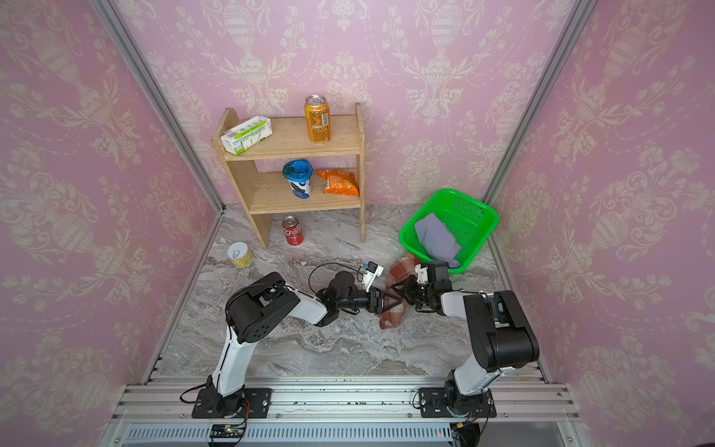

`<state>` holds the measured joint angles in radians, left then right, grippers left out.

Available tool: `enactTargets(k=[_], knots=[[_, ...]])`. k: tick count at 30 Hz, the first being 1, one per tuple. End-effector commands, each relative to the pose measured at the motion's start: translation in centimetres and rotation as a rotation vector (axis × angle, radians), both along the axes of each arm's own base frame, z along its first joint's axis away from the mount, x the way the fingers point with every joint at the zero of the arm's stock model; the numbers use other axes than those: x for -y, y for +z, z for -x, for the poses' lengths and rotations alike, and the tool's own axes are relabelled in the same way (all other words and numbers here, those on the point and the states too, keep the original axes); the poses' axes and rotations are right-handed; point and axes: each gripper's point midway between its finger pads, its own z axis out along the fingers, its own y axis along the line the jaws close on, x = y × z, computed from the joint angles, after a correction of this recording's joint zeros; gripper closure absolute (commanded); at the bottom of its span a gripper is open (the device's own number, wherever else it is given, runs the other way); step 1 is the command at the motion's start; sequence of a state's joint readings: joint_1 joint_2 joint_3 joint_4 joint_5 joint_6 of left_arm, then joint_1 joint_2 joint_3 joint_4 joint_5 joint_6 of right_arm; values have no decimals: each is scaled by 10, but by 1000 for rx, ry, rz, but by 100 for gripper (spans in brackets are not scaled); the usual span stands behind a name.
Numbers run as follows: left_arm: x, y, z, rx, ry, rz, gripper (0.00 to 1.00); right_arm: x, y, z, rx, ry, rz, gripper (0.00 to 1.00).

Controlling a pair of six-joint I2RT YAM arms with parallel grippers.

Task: Roll up the skirts
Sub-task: Pick up the skirt from the center of the board.

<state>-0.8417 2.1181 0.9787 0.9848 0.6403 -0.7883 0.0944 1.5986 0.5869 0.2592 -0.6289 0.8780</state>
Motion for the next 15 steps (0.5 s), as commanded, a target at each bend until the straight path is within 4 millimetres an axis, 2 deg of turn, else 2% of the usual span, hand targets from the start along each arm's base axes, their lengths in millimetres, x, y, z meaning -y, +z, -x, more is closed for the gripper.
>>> enactTargets(k=[1,6,10,12,15], knots=[[2,29,29,132,-88,-86,1,-4,38,-10,77,45,46,100],[-55,70,9,431,150,-287,1,5,119,-26,184,87,154,100],[-88,89,11,486,249,-377,1,12,183,-53,284,148,255,100],[-98,97,21,496,271,-402,1,23,198,-70,286,163,328,100],[-111,103,38,493,292,-393,1,48,220,-105,285,126,399,100]])
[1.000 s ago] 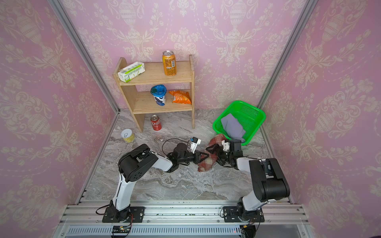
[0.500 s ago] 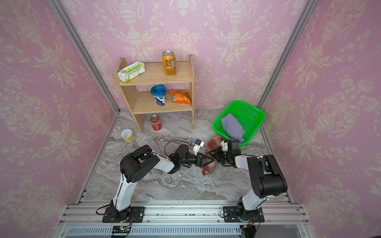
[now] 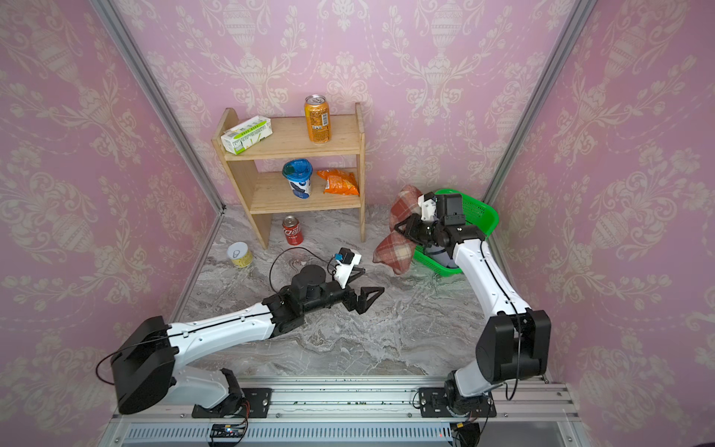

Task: Roll up the skirts
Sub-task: Pick up the skirt from the center of the board, then place the skirt in the basket.

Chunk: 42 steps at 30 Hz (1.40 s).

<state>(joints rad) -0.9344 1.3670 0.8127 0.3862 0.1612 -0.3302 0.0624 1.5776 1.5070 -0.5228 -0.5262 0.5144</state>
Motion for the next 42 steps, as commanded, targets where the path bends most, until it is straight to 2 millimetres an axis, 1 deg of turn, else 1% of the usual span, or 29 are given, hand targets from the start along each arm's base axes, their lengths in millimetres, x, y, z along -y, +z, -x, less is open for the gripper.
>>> enactTargets(k=[1,2,5,7,10,13,16,18,22,25,30,34,38,40,42], knots=[[-28,-35,13,-23,78,-148,1,37,-10,-19,-68,-28,183,100],[-36,-45,21,-34,81,-162,1,49,-3,-31,-58,-37,252,100],[-49,-49,36,-34,95,-158,1,80,13,-61,-16,-60,494,100],[-57,-51,42,-34,102,-159,1,95,24,-78,20,-68,615,100],[-68,-51,47,-27,120,-175,1,111,32,-99,66,-69,798,100],[-77,-50,49,-19,139,-191,1,125,27,-112,91,-45,980,100],[-81,-52,51,-25,144,-201,1,150,13,-121,59,-69,1155,100],[-83,-57,53,-33,145,-215,1,164,5,-128,43,-85,1265,100],[-85,-67,53,-45,152,-254,1,182,-3,-141,54,-119,1448,100],[-85,-74,51,-53,156,-284,1,191,-23,-150,56,-100,1505,100],[-82,-89,47,-75,169,-334,1,214,-71,-166,-6,-57,1518,100],[-75,-99,42,-95,175,-352,1,234,-97,-177,-29,-26,1524,100],[-64,-109,38,-116,165,-382,1,253,-126,-180,-49,20,1545,100],[-60,-112,37,-123,159,-393,1,259,-142,-180,-44,56,1573,100],[-57,-117,36,-130,155,-402,1,259,-158,-178,-22,109,1593,100]])
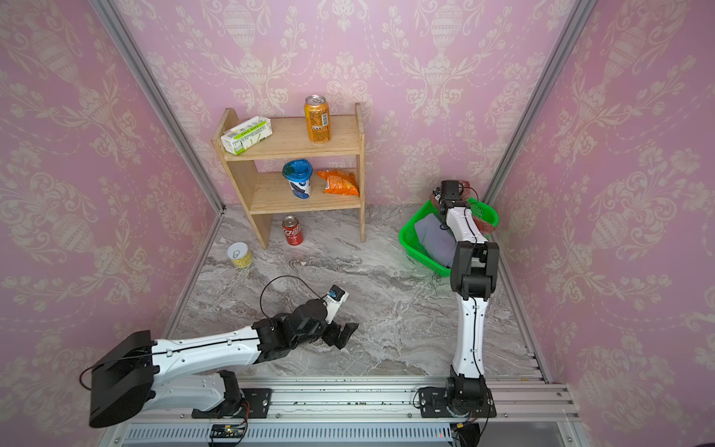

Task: Roll up the skirts
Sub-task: Place the skirt in the basket.

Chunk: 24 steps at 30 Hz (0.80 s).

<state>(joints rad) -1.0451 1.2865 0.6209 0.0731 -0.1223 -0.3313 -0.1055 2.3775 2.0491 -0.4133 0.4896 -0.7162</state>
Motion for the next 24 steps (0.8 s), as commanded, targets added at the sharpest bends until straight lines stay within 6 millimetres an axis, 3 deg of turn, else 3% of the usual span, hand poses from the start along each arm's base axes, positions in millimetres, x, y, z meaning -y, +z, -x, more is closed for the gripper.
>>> enactTargets(k=[1,6,15,16,19,20,24], knots=[[10,6,-4,0,8,15,1,0,6,-11,54,106,68,100],[12,-2,-5,-9,6,-4,1,-10,-26,-10,9,235,86,100],[20,-11,-10,-27,2,-23,1,-32,-57,-17,-40,220,-200,97],[21,-12,-10,-32,3,-21,1,-30,-60,-17,-60,211,-217,85],[20,-18,-10,-55,11,-17,1,-22,-67,-16,-67,161,-233,15],[20,-19,-10,-59,14,-12,1,-17,-67,-16,-55,133,-244,2],[19,-15,-11,-56,17,-6,1,-1,-59,-17,-12,17,-329,0]])
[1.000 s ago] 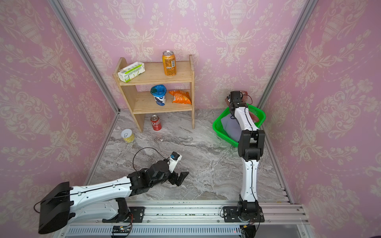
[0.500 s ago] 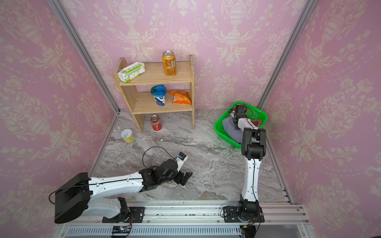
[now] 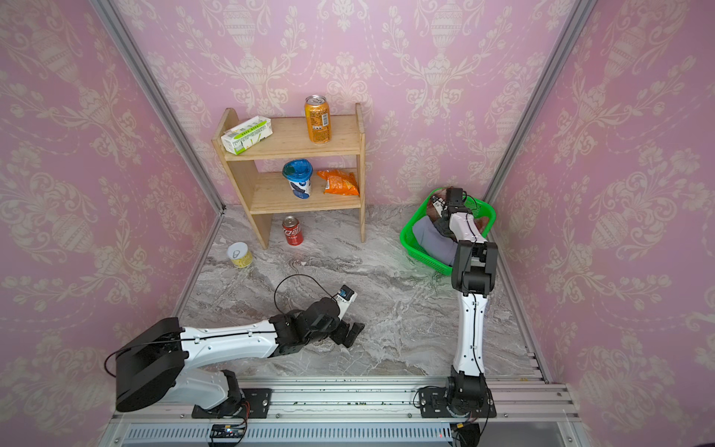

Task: Roll up the skirts
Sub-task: Place the skirt in the basket.

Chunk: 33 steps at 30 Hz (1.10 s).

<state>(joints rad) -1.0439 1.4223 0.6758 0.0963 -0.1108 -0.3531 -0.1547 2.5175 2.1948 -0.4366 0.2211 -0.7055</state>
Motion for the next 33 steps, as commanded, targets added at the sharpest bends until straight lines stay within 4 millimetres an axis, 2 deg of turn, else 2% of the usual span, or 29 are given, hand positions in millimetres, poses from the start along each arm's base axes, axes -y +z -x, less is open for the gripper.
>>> enactTargets(k=[1,4,12,16,23,27,33], knots=[[2,7,-3,-7,13,27,1,10,-13,13,-28,-119,-136,0],[-1,8,-3,-3,18,27,1,9,-1,9,27,-141,-166,0],[-12,14,-2,14,42,31,1,14,61,0,208,-223,-179,0],[-17,16,-1,20,53,36,1,18,85,4,250,-226,-97,0],[-28,21,0,42,77,42,1,20,123,19,313,-252,-73,0],[-38,25,2,59,99,48,1,18,128,24,312,-256,-90,0],[-48,29,3,78,114,50,1,-2,116,26,262,-211,-160,0]])
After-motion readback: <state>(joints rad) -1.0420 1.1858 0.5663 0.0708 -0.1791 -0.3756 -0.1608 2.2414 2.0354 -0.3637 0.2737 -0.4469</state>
